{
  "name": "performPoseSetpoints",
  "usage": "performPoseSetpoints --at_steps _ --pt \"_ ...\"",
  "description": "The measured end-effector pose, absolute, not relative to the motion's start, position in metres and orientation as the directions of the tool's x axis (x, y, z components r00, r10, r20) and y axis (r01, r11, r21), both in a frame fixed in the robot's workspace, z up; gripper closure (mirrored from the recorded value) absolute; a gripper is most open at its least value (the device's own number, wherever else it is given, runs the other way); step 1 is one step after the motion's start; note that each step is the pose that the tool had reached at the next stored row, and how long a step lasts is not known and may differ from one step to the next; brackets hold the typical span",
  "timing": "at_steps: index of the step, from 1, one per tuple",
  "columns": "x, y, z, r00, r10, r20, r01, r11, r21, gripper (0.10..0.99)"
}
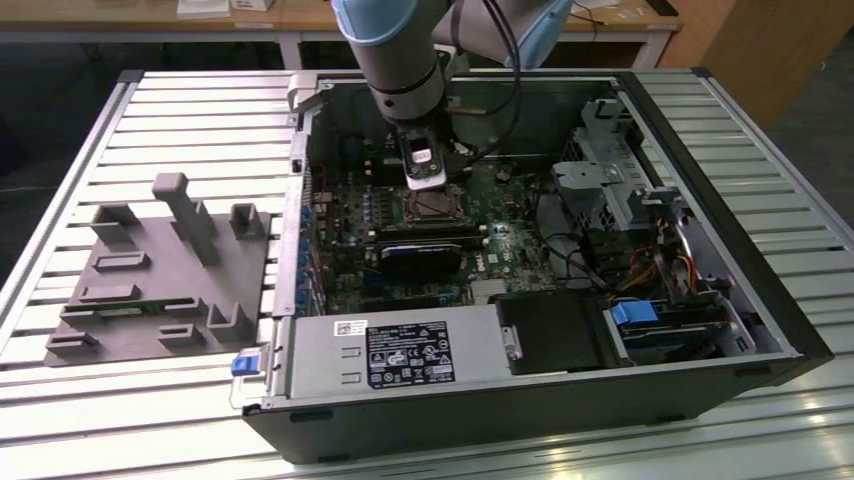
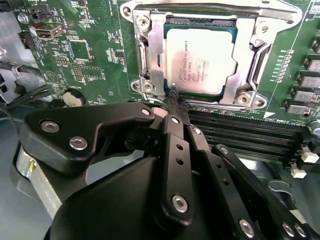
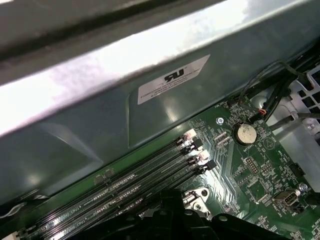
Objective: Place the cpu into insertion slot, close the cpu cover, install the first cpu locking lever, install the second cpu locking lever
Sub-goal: 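Install the first cpu locking lever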
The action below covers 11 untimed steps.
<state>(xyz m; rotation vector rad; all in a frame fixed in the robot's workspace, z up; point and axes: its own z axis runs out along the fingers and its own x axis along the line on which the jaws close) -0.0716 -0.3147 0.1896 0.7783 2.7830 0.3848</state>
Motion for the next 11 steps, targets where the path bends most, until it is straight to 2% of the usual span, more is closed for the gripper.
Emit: performPoseSetpoints --at_steps 11 --pt "-0.0696 -0.3153 0.1888 -0.837 0.53 -0.137 0.469 0.823 0.321 0.984"
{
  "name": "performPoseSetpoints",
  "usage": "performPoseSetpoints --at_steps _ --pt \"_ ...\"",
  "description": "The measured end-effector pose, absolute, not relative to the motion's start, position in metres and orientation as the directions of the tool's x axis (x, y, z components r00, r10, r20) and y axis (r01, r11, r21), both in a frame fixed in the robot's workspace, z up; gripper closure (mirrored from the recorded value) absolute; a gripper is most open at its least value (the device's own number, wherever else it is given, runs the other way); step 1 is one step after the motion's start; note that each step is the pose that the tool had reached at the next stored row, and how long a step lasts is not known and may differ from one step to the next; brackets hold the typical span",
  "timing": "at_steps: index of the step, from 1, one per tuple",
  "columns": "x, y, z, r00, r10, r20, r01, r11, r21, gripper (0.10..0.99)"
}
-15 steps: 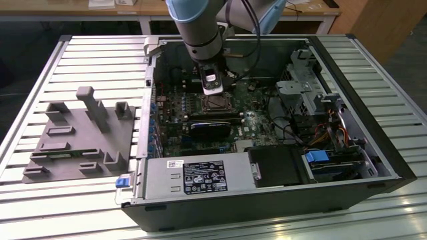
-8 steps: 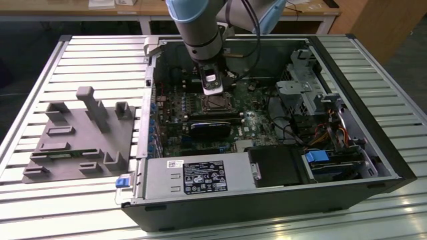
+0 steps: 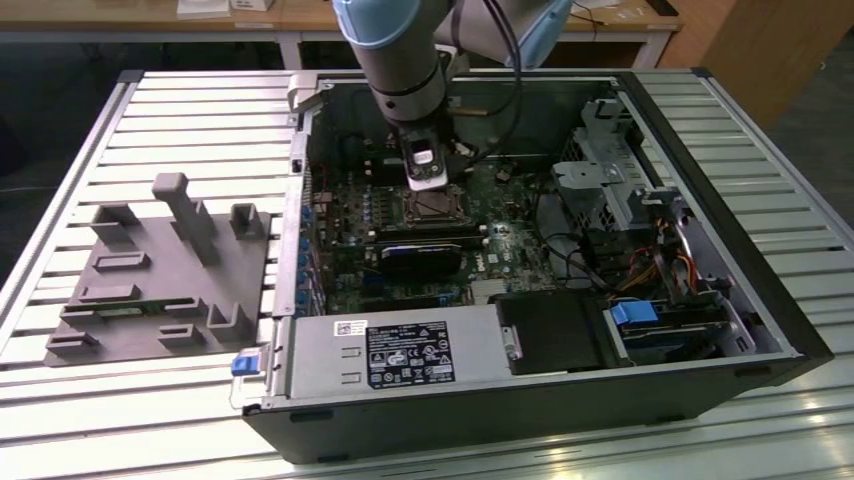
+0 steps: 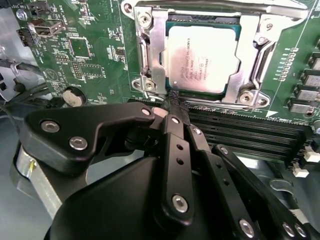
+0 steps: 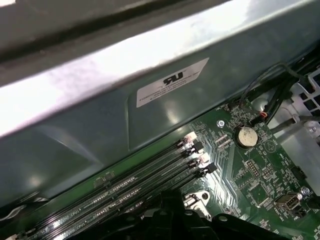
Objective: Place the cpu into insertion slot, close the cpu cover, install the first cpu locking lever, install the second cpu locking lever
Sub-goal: 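Install the first cpu locking lever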
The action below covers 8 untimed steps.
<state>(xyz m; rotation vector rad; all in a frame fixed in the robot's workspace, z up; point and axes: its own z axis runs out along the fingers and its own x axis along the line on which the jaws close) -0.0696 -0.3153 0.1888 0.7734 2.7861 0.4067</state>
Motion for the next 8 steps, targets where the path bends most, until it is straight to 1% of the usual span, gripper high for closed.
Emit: performPoseSetpoints --at_steps 8 --pt "-0.0649 -0.3162 0.1886 -0.839 0.529 -0.128 0.466 0.819 0.335 0.984"
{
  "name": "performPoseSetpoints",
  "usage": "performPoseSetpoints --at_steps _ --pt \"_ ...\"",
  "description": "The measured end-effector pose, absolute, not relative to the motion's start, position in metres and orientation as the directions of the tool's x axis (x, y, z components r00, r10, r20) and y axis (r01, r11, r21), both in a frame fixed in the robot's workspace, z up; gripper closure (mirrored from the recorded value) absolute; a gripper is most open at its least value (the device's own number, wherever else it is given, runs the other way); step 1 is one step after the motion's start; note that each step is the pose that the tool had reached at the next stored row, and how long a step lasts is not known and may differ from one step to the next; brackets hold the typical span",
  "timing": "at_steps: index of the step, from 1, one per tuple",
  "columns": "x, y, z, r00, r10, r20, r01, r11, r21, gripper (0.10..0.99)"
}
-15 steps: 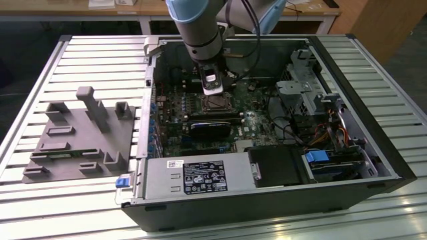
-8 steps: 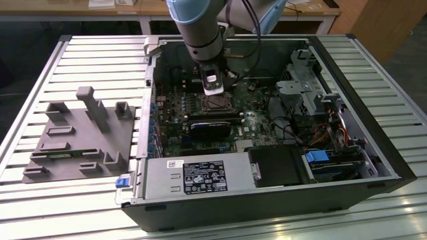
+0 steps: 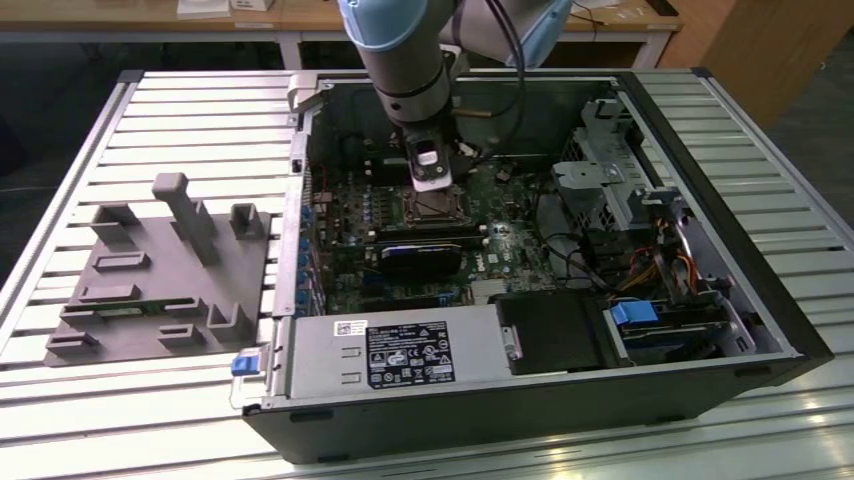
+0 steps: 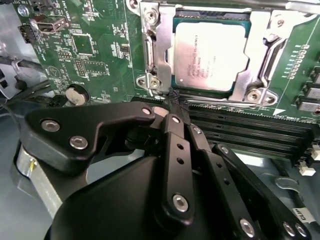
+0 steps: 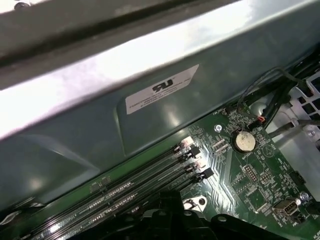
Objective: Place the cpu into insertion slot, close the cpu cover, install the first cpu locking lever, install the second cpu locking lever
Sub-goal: 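Install the first cpu locking lever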
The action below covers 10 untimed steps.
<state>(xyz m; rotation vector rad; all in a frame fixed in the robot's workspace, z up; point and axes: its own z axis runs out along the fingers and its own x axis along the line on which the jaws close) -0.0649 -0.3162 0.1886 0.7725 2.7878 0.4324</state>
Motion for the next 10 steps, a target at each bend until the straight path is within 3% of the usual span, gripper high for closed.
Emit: performPoseSetpoints --at_steps 10 --pt "-0.0648 -0.3163 0.1968 -0.839 0.53 -0.126 0.466 0.818 0.337 0.984"
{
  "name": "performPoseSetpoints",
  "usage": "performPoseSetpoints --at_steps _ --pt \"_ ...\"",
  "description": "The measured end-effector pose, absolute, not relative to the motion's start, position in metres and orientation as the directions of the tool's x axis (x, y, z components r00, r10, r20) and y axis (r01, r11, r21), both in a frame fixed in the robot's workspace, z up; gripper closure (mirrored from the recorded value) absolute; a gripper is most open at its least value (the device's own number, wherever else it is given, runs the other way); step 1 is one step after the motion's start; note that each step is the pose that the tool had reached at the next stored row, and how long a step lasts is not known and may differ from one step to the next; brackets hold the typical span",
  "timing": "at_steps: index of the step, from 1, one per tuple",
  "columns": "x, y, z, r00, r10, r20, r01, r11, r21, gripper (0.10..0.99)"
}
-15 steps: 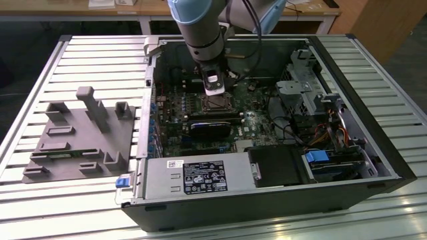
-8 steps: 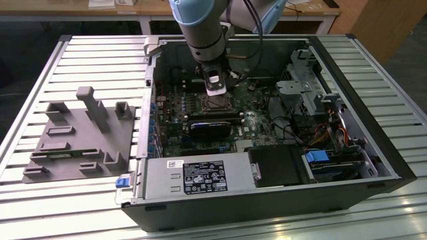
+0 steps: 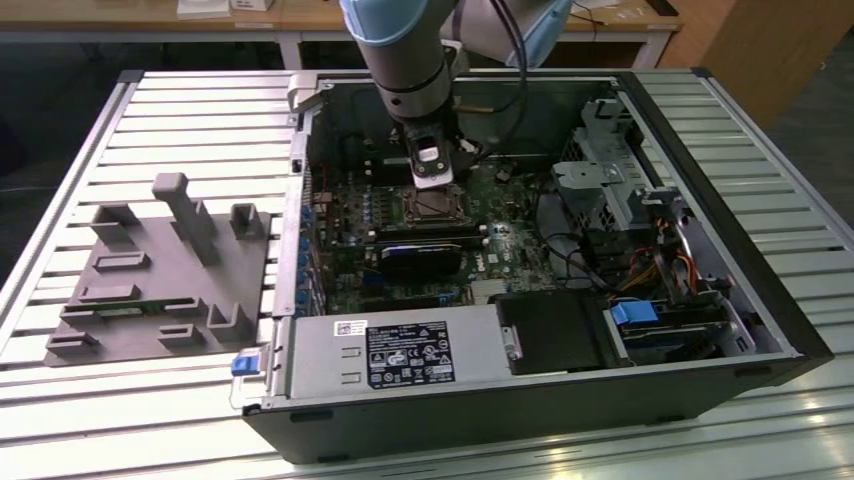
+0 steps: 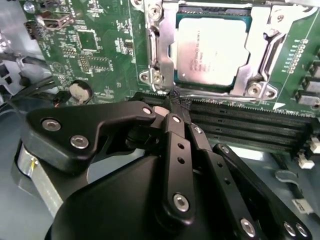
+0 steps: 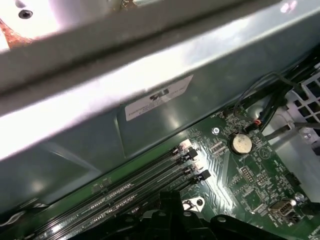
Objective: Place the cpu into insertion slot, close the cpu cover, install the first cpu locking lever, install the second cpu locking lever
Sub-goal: 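Install the first cpu locking lever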
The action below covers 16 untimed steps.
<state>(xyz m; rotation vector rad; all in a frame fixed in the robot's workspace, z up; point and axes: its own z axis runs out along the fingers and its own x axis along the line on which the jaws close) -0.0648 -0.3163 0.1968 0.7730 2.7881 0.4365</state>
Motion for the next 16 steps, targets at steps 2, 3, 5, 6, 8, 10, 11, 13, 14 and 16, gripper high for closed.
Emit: performPoseSetpoints --at_steps 2,3,5,6,8,10,11,13,14,16 --pt "-0.065 -0.316 0.201 -0.839 0.53 -0.126 0.466 0.818 0.338 0.984" --pt "-0.065 -0.316 0.203 -0.839 0.53 -0.126 0.466 0.818 0.338 0.984" --pt "-0.065 -0.316 0.208 -0.839 0.53 -0.126 0.466 0.818 0.338 0.984" --pt "-0.065 -0.316 0.211 -0.839 0.53 -0.126 0.466 0.818 0.338 0.984" --pt "-0.065 -0.316 0.216 -0.839 0.53 -0.126 0.466 0.818 0.338 0.984" --pt "-0.065 -0.316 0.221 -0.839 0.53 -0.126 0.466 0.818 0.338 0.984" --pt "-0.065 -0.316 0.222 -0.839 0.53 -0.126 0.466 0.818 0.338 0.984" --pt "-0.065 -0.316 0.221 -0.839 0.53 -0.126 0.466 0.818 0.338 0.984" --pt "-0.065 -0.316 0.222 -0.839 0.53 -0.126 0.466 0.818 0.338 0.984" --pt "-0.065 -0.316 0.222 -0.839 0.529 -0.126 0.466 0.818 0.338 0.984"
